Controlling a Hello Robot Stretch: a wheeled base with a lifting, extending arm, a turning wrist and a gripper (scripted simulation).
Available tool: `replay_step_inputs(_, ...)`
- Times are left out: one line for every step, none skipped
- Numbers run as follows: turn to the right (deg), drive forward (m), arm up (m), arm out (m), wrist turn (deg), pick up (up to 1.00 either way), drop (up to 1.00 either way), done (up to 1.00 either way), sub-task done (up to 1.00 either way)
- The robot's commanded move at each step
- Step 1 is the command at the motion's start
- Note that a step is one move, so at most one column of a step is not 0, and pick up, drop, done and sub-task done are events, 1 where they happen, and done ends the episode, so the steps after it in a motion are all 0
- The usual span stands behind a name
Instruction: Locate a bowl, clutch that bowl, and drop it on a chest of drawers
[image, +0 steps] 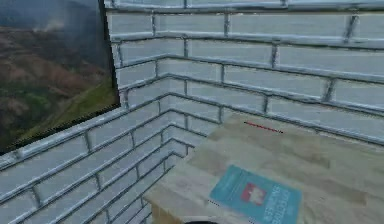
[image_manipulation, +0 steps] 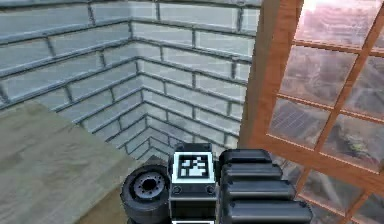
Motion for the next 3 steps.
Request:
replay_step_inputs(-45.0, 0.00, 0.00, 0.00, 0.0, 0.00, 0.00, 0.00, 0.00)
replay_step_inputs(-45.0, 0.00, 0.00, 0.00, 0.0, 0.00, 0.00, 0.00, 0.00)
replay_step_inputs(-15.0, 0.00, 0.00, 0.00, 0.0, 0.00, 0.00, 0.00, 0.00)
